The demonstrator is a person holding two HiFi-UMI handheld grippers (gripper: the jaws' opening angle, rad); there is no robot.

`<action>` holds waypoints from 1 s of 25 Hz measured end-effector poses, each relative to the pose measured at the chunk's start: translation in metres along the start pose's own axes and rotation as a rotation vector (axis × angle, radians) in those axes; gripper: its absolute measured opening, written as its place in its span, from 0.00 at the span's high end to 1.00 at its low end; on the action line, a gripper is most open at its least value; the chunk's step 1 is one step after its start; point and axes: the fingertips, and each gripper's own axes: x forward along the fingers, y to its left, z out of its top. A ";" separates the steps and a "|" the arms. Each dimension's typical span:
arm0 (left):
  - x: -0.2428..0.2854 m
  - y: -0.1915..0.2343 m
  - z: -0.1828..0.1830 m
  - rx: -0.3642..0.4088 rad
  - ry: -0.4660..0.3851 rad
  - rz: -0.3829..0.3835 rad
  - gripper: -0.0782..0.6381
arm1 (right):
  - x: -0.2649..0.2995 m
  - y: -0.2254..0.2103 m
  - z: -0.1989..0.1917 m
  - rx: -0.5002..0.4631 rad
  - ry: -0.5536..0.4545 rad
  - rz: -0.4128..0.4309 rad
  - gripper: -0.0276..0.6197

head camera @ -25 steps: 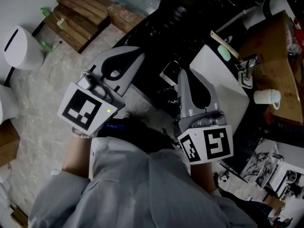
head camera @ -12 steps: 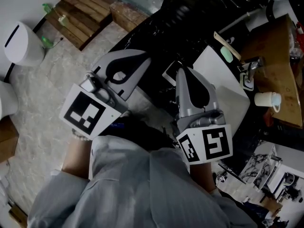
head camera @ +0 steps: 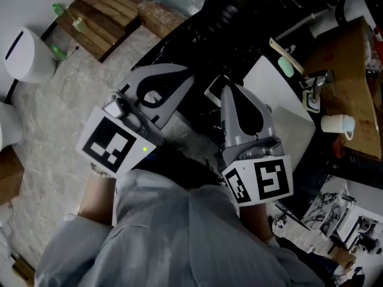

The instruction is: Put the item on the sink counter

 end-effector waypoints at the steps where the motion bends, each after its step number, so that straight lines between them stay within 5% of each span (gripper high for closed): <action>1: 0.000 -0.001 0.000 -0.001 -0.001 -0.001 0.88 | 0.000 0.000 0.000 0.000 0.001 0.000 0.96; 25: 0.008 -0.012 0.002 0.007 0.001 -0.037 0.88 | -0.006 -0.005 -0.003 -0.010 0.009 -0.004 0.96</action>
